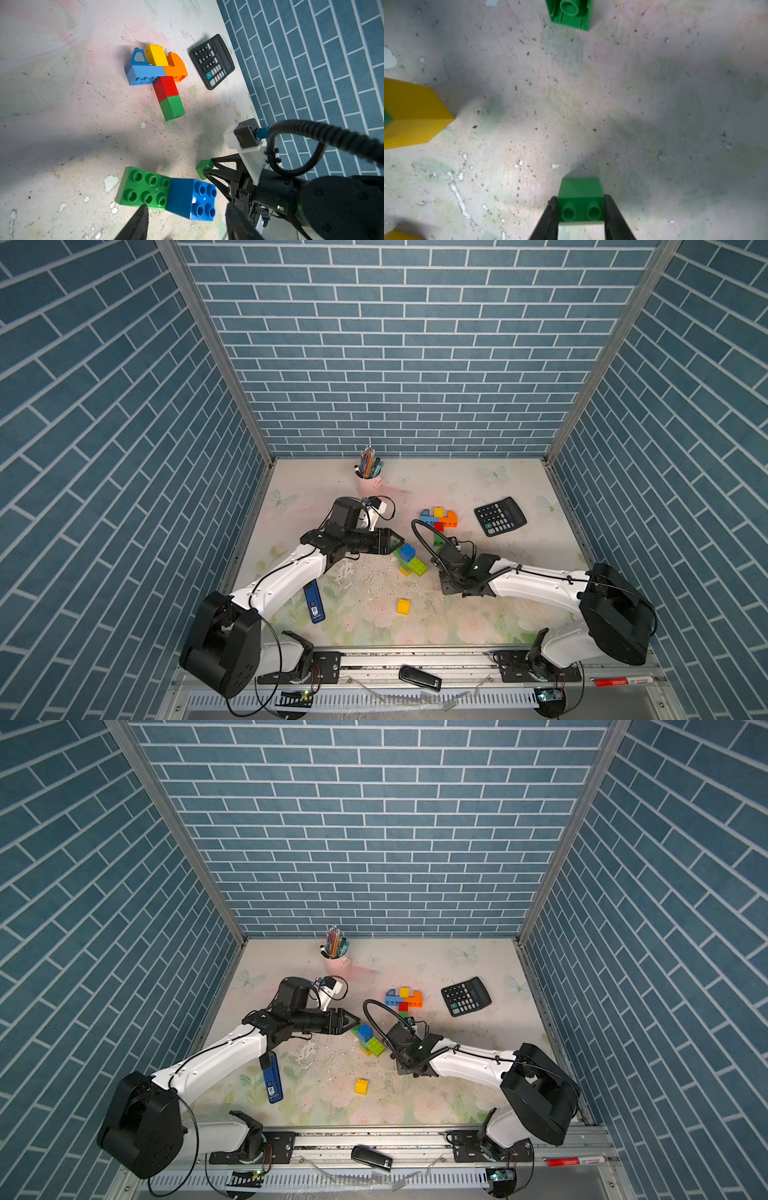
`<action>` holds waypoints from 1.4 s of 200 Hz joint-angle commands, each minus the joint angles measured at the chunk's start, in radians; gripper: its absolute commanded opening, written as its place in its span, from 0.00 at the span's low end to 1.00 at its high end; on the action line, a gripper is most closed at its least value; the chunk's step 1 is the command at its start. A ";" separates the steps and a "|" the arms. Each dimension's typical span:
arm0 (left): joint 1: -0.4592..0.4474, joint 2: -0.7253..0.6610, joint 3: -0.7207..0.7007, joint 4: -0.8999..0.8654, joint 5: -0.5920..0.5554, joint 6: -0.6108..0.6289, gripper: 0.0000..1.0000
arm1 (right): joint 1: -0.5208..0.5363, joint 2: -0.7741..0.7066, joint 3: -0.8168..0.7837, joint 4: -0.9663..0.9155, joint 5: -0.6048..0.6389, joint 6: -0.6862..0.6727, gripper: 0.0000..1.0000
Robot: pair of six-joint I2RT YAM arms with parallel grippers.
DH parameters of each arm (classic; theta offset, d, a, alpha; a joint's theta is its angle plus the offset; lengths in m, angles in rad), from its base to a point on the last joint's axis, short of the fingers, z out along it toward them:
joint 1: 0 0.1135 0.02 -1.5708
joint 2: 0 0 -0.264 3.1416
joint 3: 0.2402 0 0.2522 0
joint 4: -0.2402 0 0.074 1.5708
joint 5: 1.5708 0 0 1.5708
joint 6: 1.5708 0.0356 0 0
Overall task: Assemble a fork with lego
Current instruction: Assemble the lego brick with the lego brick.
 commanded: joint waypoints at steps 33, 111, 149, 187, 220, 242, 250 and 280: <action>-0.006 -0.033 -0.015 -0.017 -0.019 0.014 0.63 | 0.069 0.026 -0.080 0.050 0.086 0.109 0.00; -0.007 0.016 -0.005 0.009 0.065 0.009 0.55 | 0.068 -0.221 0.059 -0.064 0.216 -0.103 0.00; -0.017 0.058 -0.001 0.038 0.108 -0.002 0.50 | 0.071 -0.261 0.092 -0.018 0.155 -0.202 0.00; -0.018 0.095 0.012 0.048 0.113 -0.001 0.44 | 0.071 -0.268 0.120 0.015 0.048 -0.327 0.00; -0.019 0.114 0.018 0.064 0.122 -0.009 0.40 | 0.074 -0.245 0.158 0.008 -0.040 -0.390 0.00; -0.019 0.122 0.020 0.061 0.122 -0.004 0.38 | 0.074 -0.234 0.178 0.008 -0.072 -0.410 0.00; -0.018 0.126 0.018 0.062 0.122 -0.004 0.38 | 0.074 -0.230 0.185 0.006 -0.091 -0.423 0.00; -0.018 0.135 0.009 0.063 0.120 -0.005 0.37 | 0.073 -0.170 0.239 -0.053 -0.173 -0.497 0.00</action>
